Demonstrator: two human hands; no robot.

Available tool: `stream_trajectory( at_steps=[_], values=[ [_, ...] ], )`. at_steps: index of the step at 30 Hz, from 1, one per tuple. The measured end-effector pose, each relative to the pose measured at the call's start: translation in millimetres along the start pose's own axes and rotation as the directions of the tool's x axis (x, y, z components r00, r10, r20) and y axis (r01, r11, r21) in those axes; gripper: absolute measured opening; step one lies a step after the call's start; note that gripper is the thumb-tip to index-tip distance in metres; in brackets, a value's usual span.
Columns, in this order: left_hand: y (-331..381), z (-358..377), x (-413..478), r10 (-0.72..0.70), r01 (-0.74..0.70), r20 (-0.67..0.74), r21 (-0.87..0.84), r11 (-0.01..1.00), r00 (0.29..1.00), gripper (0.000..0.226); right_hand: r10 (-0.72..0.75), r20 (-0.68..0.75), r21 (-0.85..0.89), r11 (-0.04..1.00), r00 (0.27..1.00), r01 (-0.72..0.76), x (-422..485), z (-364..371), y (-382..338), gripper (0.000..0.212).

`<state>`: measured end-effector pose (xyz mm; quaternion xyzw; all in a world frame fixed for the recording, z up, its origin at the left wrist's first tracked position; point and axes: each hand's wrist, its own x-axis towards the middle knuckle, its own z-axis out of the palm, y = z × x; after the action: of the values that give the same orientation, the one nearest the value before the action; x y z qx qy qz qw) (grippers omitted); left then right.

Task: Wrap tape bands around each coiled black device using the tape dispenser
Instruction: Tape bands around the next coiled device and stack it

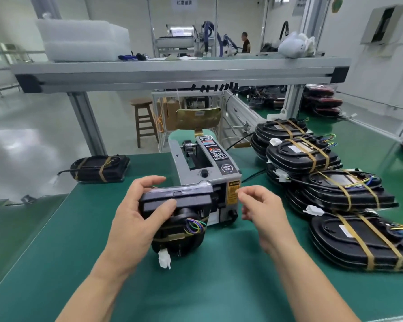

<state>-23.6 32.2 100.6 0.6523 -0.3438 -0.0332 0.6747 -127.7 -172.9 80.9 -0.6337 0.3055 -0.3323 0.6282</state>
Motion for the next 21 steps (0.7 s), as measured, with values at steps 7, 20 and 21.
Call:
stream_trajectory(
  at_steps=[7,20,21],
  values=[
    [-6.7,-20.9,-9.6,-0.016,0.009,-0.134,-0.05,0.999,0.991,0.04,0.201,-0.003,0.134,0.971,0.98,-0.199,-1.3,30.6,15.6,0.011],
    [-5.9,-19.9,-19.1,0.005,-0.016,-0.215,-0.049,0.999,0.977,0.03,0.276,-0.056,0.24,0.937,0.96,-0.255,-5.1,51.6,8.8,0.02],
    [-5.1,-19.5,-19.3,0.008,-0.018,-0.21,-0.046,0.999,0.978,0.029,0.282,-0.056,0.243,0.934,0.958,-0.261,-4.9,52.5,7.7,0.02]
  ],
)
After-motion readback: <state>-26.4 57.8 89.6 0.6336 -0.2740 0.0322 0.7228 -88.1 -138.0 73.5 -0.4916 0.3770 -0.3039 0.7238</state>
